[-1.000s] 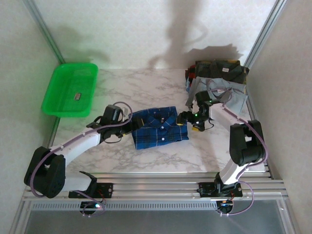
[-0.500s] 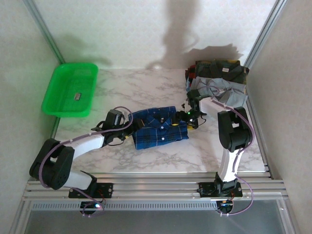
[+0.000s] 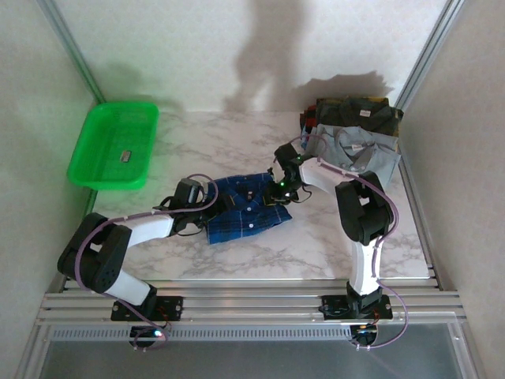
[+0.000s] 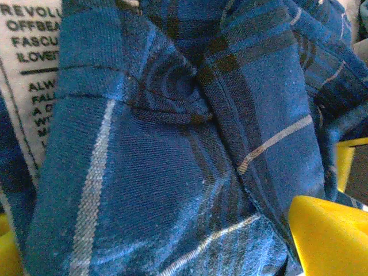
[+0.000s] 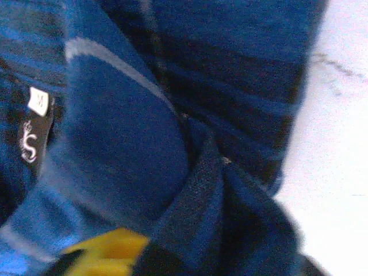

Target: Fold and stack the long sleeve shirts

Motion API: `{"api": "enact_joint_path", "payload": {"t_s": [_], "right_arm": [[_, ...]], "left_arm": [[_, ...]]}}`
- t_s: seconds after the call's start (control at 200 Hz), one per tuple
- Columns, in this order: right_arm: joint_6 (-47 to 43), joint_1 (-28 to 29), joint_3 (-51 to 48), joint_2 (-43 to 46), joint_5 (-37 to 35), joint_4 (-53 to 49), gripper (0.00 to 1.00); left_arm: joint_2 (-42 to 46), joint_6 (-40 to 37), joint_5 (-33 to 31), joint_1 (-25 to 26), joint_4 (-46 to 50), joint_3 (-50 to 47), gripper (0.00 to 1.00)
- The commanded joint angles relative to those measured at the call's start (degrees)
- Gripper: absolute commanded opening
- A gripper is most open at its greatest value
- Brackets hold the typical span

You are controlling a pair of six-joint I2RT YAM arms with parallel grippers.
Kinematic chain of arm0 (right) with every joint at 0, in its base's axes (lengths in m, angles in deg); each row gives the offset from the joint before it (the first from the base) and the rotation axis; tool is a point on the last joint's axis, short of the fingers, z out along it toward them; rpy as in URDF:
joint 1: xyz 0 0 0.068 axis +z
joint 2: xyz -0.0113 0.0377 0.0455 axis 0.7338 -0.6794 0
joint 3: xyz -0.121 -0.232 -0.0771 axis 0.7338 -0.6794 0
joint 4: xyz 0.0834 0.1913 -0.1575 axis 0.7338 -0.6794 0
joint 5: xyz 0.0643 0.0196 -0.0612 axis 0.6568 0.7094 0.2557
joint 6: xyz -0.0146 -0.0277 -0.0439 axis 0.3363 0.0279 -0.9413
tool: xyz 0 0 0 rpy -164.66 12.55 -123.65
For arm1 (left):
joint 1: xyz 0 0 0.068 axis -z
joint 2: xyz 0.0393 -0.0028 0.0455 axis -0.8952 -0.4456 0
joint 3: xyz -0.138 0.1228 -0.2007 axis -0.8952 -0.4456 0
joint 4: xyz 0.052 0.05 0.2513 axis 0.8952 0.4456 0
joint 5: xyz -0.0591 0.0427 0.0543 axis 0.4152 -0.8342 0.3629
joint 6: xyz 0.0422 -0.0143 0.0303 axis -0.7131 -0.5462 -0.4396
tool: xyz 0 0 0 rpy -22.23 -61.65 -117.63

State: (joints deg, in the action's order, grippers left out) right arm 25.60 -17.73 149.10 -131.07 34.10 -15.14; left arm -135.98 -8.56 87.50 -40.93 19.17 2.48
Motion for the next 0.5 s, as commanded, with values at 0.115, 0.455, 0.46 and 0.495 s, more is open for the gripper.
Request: {"api": "enact_joint_path", "payload": {"t_s": [0.115, 0.455, 0.46, 0.495], "right_arm": [[1.77, 1.02, 6.05, 5.17, -18.28, -6.68, 0.0], [-5.57, -2.22, 16.18, 18.05, -41.49, -9.9, 0.0], [-5.73, -2.31, 16.22, 18.3, -41.58, -9.76, 0.0], [-6.6, -3.05, 16.63, 19.18, -42.14, -8.72, 0.0]], "left_arm": [[1.44, -1.82, 0.08, -1.97, 1.41, 2.98, 0.92], [0.27, -6.24, 0.66, -3.01, 7.0, 21.37, 0.94], [0.17, -6.29, 0.69, -3.01, 6.96, 21.48, 0.94], [-0.35, -6.4, 0.84, -3.09, 6.8, 22.31, 0.93]]}}
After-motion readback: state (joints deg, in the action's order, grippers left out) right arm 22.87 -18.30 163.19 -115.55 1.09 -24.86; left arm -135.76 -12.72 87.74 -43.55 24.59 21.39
